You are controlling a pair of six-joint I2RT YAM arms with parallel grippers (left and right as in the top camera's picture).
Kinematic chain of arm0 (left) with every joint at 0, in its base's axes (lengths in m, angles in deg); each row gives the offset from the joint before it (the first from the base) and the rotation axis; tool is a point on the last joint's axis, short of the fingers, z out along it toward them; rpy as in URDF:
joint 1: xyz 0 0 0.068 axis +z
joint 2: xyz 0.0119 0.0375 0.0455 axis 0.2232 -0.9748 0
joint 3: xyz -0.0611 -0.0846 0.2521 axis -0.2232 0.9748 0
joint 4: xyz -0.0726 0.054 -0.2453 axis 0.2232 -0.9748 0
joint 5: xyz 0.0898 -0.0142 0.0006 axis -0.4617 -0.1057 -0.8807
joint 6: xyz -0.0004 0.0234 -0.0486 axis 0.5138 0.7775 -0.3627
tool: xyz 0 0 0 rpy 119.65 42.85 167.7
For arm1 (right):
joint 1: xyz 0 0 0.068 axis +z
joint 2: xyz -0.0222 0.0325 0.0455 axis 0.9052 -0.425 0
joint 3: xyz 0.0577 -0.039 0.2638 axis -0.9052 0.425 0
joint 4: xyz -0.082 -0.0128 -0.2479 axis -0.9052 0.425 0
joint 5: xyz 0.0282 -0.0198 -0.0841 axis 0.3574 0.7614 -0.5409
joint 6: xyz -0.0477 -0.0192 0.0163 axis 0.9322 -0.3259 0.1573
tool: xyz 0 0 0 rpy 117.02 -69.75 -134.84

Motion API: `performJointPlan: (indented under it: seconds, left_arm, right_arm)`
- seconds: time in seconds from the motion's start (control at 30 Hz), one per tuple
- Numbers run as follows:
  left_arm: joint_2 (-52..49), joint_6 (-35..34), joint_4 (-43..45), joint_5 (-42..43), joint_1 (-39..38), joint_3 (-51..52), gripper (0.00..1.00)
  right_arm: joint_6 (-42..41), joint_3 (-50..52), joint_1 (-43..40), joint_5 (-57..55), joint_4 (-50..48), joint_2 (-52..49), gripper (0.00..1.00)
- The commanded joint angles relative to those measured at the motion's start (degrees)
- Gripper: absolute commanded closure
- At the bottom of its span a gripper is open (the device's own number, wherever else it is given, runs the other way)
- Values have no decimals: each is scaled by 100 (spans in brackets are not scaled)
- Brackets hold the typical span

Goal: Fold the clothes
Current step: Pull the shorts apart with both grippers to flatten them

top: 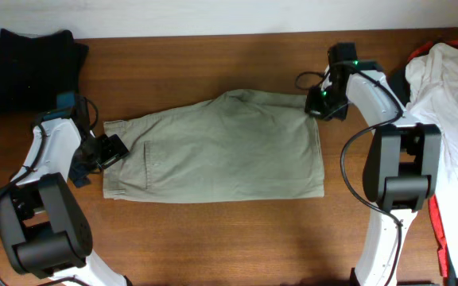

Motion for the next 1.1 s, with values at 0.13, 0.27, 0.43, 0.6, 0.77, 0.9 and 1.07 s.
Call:
performJointPlan:
  seconds: [0.13, 0.27, 0.43, 0.6, 0.77, 0.9, 1.07]
  left_arm:
    - [87, -17, 0, -61, 28, 20, 1]
    - [87, -17, 0, -61, 28, 20, 1]
    - [87, -17, 2, -61, 28, 20, 1]
    - [87, -17, 0, -61, 28, 20, 1]
    - [87, -17, 0, -59, 28, 20, 1]
    - [87, -17, -2, -61, 28, 20, 1]
    - [87, -17, -2, -61, 28, 20, 1]
  right_arm:
    - [-42, -472, 26, -297, 271, 164, 90]
    - [-42, -472, 33, -374, 280, 164, 89]
    - [-42, -472, 31, -376, 225, 164, 92]
    - [-42, -472, 31, -378, 212, 164, 79]
    - [-42, -472, 31, -942, 155, 120, 65]
    - [26, -470, 15, -1019, 61, -240, 66]
    - [133, -470, 22, -907, -79, -310, 74]
